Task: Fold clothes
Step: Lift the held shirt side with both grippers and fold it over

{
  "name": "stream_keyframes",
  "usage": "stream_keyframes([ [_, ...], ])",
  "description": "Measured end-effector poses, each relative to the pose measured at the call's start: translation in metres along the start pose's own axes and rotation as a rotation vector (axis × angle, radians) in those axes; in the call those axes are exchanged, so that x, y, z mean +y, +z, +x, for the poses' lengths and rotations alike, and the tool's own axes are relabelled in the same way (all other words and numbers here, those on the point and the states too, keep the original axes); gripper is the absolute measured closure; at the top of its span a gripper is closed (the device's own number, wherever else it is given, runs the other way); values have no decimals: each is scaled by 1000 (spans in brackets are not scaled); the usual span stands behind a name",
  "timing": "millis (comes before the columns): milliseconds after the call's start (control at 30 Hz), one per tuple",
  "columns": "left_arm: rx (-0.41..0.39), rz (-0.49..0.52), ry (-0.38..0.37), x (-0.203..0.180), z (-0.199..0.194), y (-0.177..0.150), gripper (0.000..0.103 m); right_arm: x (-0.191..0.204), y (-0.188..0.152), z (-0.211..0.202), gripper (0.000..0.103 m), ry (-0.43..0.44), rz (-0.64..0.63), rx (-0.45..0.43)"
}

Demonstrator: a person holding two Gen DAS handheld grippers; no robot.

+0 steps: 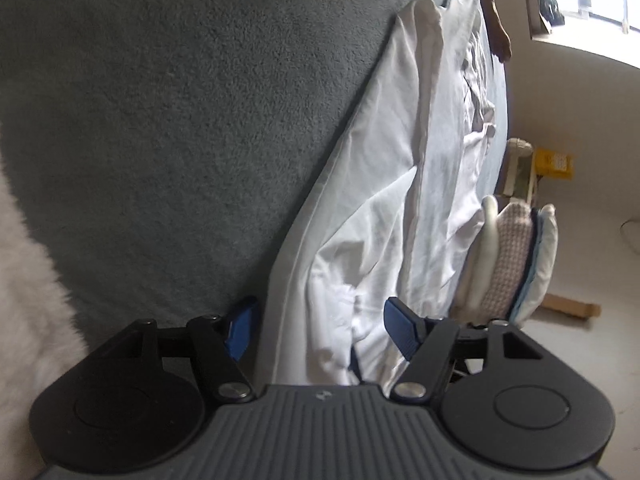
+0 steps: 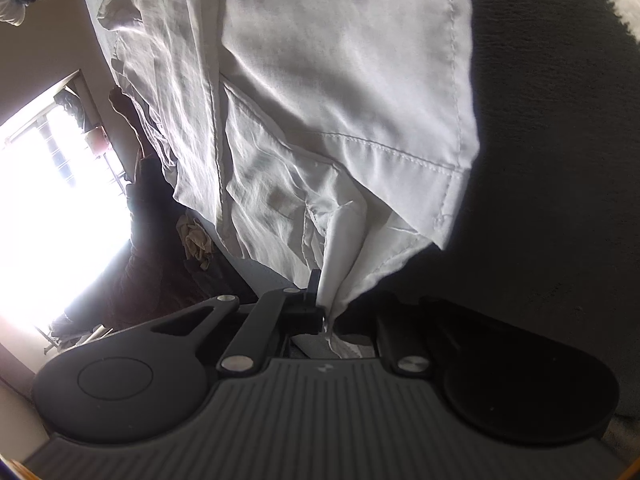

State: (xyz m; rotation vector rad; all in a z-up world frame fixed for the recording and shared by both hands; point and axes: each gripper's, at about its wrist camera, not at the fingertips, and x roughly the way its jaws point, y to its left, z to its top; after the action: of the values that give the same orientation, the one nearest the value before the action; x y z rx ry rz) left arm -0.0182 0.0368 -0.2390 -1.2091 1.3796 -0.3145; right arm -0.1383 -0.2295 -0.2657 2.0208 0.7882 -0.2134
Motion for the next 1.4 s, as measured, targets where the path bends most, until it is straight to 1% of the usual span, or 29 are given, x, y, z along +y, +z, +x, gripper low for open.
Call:
stream_keyframes([
  [67,27,-2,-19,-2,10,5,35,1,1,0,100,1,11,7],
  [200,126,-2,-85,-7,36,15,35,3,2,0,100,0,13,13],
  [333,179,-15,-153,-12,55,16,37,4,4,-1,100,1,15,12],
  [400,199,-15,-154,-12,60,13,44,5,6,-3,100,5,5,14],
  [467,218,-14,-149,-12,63,9,53,6,7,-5,100,14,-14,18],
  [567,228,-33,-152,-9,60,6,61,12,10,-8,99,8,-61,20],
  [667,226,-67,-172,-4,56,3,67,11,14,-10,99,15,-58,21],
  [700,227,-63,-158,-5,57,2,68,10,15,-11,98,17,-59,24],
  [733,229,-58,-143,-6,58,1,73,10,17,-11,97,20,-59,27],
  [800,249,-35,-106,-9,61,0,74,11,17,-13,97,1,-87,45],
  [900,269,13,-52,-17,66,-3,74,24,12,-16,95,-60,-203,69],
  [933,267,42,-33,-22,66,-4,77,31,10,-19,93,-97,-258,84],
  [1000,263,97,14,-30,65,-4,83,46,3,-25,83,-165,-367,116],
  [1033,260,120,40,-33,65,-3,86,52,1,-30,76,-192,-417,134],
  [1067,257,131,59,-35,64,-2,89,59,-2,-35,72,-219,-466,152],
  [1133,252,155,96,-39,62,-1,91,72,-6,-51,71,-264,-557,186],
  [1200,248,191,134,-43,61,-1,92,91,-7,-69,71,-286,-672,198],
  [1233,247,210,152,-45,60,-1,92,103,-5,-79,70,-285,-738,191],
  [1300,246,245,185,-50,60,-2,93,134,12,-103,63,-270,-891,134],
  [1333,247,256,194,-53,61,-3,92,149,28,-115,56,-260,-962,65],
  [1367,247,266,202,-55,61,-3,92,162,49,-117,52,-259,-987,2],
  [1400,247,273,210,-57,62,-4,92,175,69,-120,51,-257,-1013,-61],
])
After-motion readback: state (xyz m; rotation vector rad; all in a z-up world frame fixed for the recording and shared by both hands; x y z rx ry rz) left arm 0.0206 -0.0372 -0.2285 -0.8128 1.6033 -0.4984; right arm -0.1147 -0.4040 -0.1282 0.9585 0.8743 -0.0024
